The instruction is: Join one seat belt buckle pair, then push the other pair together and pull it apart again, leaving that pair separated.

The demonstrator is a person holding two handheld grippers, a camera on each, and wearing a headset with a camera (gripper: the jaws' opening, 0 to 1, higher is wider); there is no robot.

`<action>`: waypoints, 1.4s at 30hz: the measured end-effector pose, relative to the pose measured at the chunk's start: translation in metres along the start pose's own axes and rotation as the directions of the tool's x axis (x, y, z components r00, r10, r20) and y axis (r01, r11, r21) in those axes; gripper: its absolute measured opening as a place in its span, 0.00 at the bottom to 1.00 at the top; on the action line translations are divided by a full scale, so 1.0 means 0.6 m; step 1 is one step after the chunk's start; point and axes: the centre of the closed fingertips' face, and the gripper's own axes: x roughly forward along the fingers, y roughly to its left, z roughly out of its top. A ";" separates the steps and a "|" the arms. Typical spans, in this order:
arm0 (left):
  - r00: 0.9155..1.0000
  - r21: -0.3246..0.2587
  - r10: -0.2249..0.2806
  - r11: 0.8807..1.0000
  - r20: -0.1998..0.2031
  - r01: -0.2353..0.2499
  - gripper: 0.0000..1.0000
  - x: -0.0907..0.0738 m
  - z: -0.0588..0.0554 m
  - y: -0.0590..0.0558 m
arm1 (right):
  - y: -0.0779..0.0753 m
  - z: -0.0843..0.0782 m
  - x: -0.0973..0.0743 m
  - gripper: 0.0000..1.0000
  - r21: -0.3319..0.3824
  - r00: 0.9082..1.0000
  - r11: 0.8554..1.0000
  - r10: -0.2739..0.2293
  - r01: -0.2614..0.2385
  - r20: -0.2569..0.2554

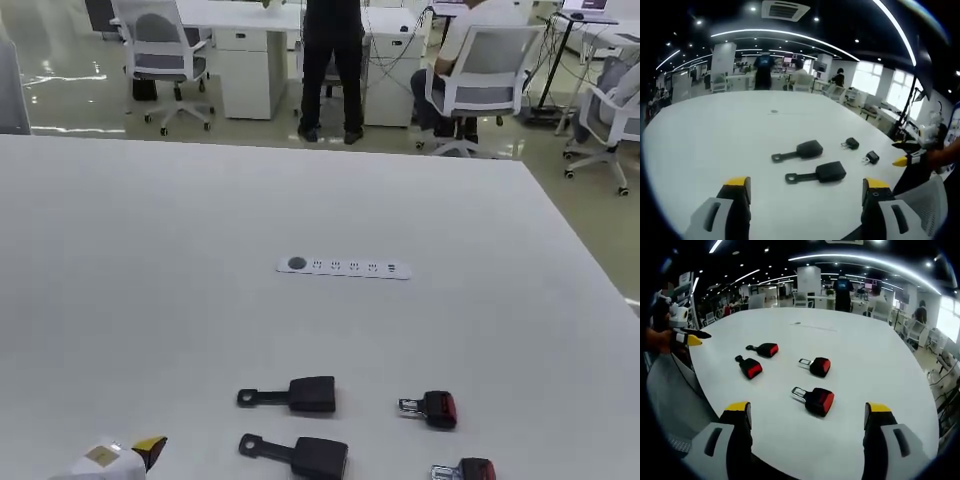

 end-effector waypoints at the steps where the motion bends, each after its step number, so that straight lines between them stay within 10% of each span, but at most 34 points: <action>1: 1.000 0.000 0.000 1.000 0.000 0.000 0.95 0.000 0.000 0.000 | 0.000 -0.001 0.000 0.93 0.001 1.000 1.000 0.002 -0.002 -0.002; 42: 0.985 0.144 -0.145 0.977 -0.099 0.158 0.95 0.057 -0.001 -0.055 | -0.012 -0.002 0.045 0.94 -0.061 0.990 0.989 0.129 -0.133 -0.064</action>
